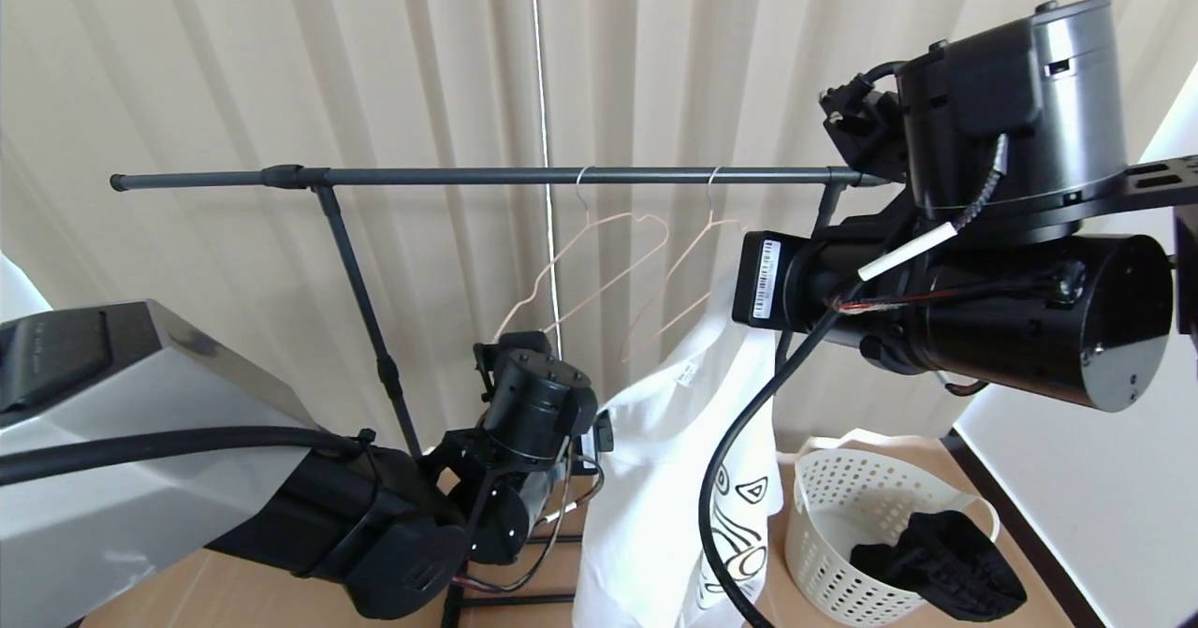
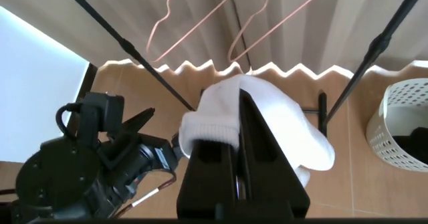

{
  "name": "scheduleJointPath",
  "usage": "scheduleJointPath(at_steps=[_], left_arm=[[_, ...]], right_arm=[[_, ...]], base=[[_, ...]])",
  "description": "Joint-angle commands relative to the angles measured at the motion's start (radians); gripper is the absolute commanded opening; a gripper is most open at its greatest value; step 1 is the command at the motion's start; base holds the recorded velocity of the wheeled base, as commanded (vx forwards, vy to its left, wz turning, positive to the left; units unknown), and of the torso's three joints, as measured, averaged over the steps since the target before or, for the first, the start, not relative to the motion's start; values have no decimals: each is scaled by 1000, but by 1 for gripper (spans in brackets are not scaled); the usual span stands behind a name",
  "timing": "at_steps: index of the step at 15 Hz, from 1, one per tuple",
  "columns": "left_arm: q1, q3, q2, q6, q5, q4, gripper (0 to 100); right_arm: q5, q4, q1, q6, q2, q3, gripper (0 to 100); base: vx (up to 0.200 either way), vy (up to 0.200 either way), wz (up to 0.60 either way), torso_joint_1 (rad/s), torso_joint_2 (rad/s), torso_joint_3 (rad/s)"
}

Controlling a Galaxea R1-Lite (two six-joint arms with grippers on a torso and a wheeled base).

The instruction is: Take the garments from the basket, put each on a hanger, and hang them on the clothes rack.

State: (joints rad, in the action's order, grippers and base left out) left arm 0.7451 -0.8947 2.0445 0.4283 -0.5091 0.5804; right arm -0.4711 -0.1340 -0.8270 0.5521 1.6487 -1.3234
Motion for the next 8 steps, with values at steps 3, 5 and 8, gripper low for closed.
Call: scheduleJointPath(at_steps=[3,5,8], left_arm=[[-3,19,-23,-5,1,35,100],[5,39,-50,-11,3,44,0],[7,42,-106,-23,4,49,0]], right_arm=[[2,2,65,-8,-52,35,0],[2,5,83,-12,-56,44,0],[2,4,111,-28,-56,52,0]], base=[[0,0,0,0,0,0],[0,0,0,0,0,0],[0,0,0,0,0,0]])
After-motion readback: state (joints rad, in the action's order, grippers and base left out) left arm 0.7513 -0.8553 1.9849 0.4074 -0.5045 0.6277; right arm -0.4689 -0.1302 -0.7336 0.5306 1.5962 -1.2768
